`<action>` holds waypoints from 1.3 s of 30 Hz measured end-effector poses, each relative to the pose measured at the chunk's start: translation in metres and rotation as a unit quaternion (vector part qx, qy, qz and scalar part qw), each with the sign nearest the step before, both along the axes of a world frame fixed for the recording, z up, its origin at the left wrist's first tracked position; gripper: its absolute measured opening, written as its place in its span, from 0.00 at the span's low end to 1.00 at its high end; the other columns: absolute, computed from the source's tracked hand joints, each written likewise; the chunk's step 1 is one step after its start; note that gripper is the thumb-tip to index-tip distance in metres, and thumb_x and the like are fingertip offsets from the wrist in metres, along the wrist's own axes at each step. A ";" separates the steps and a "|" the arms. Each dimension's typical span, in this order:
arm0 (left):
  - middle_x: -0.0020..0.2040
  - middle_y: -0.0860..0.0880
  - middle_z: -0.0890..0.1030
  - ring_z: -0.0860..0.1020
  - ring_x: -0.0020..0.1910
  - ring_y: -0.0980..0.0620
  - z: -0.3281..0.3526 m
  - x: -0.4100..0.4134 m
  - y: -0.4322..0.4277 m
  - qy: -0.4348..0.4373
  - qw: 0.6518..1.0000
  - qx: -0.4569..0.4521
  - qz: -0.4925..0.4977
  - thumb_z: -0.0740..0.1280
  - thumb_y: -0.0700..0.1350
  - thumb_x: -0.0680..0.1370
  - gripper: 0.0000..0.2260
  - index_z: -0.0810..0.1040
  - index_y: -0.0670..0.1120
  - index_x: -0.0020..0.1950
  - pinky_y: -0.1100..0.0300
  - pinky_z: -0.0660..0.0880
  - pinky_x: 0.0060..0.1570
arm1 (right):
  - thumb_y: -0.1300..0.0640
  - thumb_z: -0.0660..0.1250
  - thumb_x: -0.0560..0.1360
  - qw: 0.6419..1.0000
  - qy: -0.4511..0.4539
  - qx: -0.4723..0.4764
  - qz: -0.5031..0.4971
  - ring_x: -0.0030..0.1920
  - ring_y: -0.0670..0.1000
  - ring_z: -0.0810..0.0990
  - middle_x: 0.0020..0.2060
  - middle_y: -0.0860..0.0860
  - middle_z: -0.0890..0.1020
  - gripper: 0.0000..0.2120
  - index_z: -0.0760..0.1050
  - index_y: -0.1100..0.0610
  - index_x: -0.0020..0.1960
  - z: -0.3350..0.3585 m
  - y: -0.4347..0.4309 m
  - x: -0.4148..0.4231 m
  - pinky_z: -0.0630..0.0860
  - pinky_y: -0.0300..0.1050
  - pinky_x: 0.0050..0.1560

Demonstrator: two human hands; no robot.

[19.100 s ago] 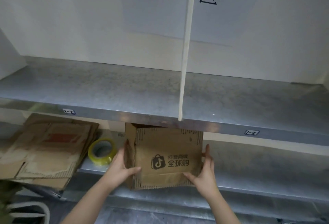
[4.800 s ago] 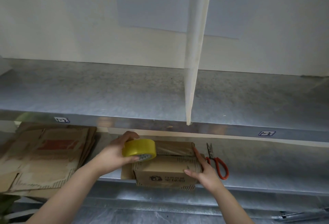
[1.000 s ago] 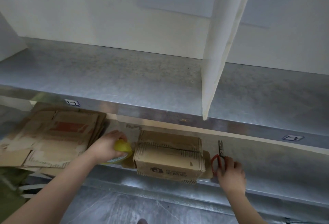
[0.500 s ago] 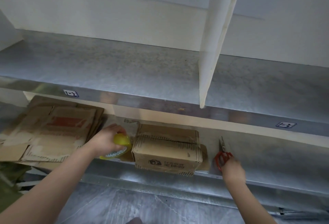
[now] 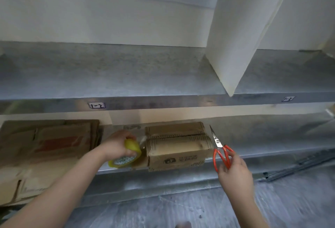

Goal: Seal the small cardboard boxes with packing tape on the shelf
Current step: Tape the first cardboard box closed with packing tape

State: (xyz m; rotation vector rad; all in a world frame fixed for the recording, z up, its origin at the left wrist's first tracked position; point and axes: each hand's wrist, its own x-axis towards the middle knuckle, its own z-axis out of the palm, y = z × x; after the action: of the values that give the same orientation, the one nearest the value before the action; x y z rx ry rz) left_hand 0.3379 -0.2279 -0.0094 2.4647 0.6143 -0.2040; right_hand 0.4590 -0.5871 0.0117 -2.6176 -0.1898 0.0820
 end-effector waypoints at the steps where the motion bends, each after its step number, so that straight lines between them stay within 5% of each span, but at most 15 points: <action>1: 0.57 0.53 0.73 0.72 0.55 0.52 0.000 0.000 0.003 0.002 1.000 -0.001 -0.008 0.78 0.56 0.65 0.26 0.74 0.55 0.60 0.58 0.72 0.55 | 0.60 0.68 0.73 1.000 -0.002 0.017 0.009 0.54 0.57 0.80 0.56 0.52 0.79 0.24 0.71 0.51 0.68 0.006 0.010 -0.018 0.75 0.51 0.51; 7: 0.58 0.51 0.75 0.73 0.53 0.52 -0.007 0.002 0.015 -0.014 0.999 -0.019 -0.028 0.78 0.54 0.65 0.26 0.75 0.54 0.59 0.59 0.70 0.50 | 0.44 0.72 0.69 0.982 0.128 0.123 0.057 0.41 0.40 0.79 0.41 0.42 0.82 0.14 0.76 0.43 0.53 0.005 0.075 -0.109 0.74 0.39 0.40; 11: 0.59 0.52 0.74 0.72 0.54 0.53 -0.010 0.004 0.020 -0.011 0.998 -0.048 -0.037 0.78 0.53 0.66 0.27 0.73 0.54 0.61 0.60 0.69 0.48 | 0.36 0.73 0.67 0.921 0.334 0.192 0.059 0.36 0.39 0.81 0.32 0.40 0.82 0.18 0.77 0.47 0.47 -0.016 0.109 -0.140 0.76 0.34 0.41; 14: 0.57 0.55 0.73 0.72 0.54 0.54 -0.008 0.005 0.025 -0.005 0.997 -0.052 -0.058 0.78 0.54 0.66 0.27 0.72 0.55 0.62 0.60 0.69 0.49 | 0.32 0.69 0.69 0.891 0.405 0.198 0.054 0.38 0.39 0.79 0.34 0.41 0.79 0.22 0.76 0.48 0.50 -0.023 0.125 -0.141 0.71 0.34 0.41; 17: 0.56 0.56 0.72 0.72 0.53 0.54 -0.007 0.007 0.027 -0.006 0.996 -0.056 -0.073 0.78 0.53 0.67 0.24 0.72 0.58 0.58 0.61 0.69 0.45 | 0.30 0.67 0.70 0.881 0.428 0.196 0.048 0.40 0.40 0.78 0.38 0.43 0.79 0.21 0.75 0.47 0.50 -0.021 0.136 -0.135 0.70 0.34 0.38; 21: 0.55 0.56 0.72 0.72 0.53 0.54 -0.008 0.009 0.032 -0.014 0.995 -0.055 -0.088 0.78 0.53 0.67 0.21 0.72 0.59 0.54 0.61 0.69 0.45 | 0.32 0.66 0.72 0.874 0.433 0.214 0.049 0.27 0.35 0.72 0.24 0.37 0.73 0.19 0.75 0.47 0.48 -0.016 0.149 -0.129 0.63 0.29 0.28; 27: 0.56 0.57 0.73 0.72 0.55 0.54 -0.010 0.010 0.037 -0.012 0.994 -0.055 -0.090 0.76 0.57 0.65 0.21 0.72 0.61 0.54 0.54 0.75 0.55 | 0.33 0.68 0.71 0.866 0.444 0.226 0.050 0.30 0.36 0.72 0.24 0.37 0.74 0.20 0.77 0.46 0.53 -0.020 0.147 -0.127 0.64 0.31 0.31; 39: 0.56 0.56 0.72 0.72 0.54 0.55 -0.006 0.007 0.036 -0.010 0.993 -0.077 -0.090 0.77 0.53 0.68 0.21 0.72 0.58 0.57 0.61 0.72 0.48 | 0.36 0.67 0.73 0.860 0.449 0.237 0.043 0.37 0.44 0.72 0.34 0.42 0.75 0.16 0.77 0.45 0.55 -0.025 0.156 -0.123 0.64 0.37 0.34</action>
State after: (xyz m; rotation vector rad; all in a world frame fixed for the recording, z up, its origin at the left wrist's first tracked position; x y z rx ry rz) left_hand 0.3446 -0.1918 -0.0156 2.3679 0.3529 -0.2869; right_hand 0.3361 -0.4312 -0.0133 -1.8368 0.0133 1.1065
